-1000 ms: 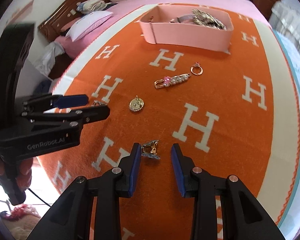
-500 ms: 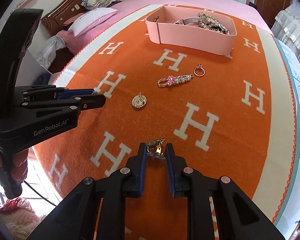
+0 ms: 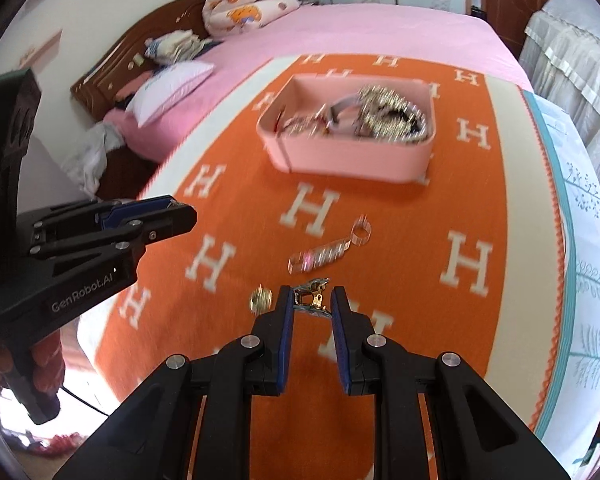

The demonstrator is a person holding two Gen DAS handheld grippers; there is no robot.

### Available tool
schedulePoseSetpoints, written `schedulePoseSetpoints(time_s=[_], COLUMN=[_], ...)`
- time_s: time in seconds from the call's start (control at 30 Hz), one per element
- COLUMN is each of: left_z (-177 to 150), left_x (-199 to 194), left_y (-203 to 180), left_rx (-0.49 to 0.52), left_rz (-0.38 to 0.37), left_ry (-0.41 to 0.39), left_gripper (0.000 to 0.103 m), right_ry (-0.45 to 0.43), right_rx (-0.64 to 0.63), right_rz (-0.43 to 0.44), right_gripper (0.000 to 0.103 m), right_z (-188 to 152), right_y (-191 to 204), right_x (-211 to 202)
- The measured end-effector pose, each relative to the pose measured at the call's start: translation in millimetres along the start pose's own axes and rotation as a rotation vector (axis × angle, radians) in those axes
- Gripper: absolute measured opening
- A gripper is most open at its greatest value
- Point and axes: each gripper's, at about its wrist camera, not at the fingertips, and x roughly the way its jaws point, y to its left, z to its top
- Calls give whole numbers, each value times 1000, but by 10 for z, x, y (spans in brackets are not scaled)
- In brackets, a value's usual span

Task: Organize jewelry
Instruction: 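Carry the flower earrings into the pink tray and release them with both tools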

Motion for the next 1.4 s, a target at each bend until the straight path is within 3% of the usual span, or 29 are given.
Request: schedulePoseSetpoints(time_s=[0.57,1.03,1.07,1.17,1.4], left_z=[1078,1259,1241,1214,1175], left_x=[372,867,870,853,735], left_y=[61,-17,-25,-24,15], left_rx=[8,90,95,99,83], left_rz=[-67,-63,-63,-68,-58], left_ry=[-53,15,17,10,-5], left_gripper=[17,19,24,50,52], right_ry=[-114,-62,-60,-66,-85], right_rx=[182,271,280,293,299], right_rz=[19,-52,-54,-51,-47], right_gripper=[18,21,23,24,24], right_z=[1243,1478,1467,1450,1400], right_y=[-349,-604,-620,-645,-638], right_x=[33,514,531,544,463])
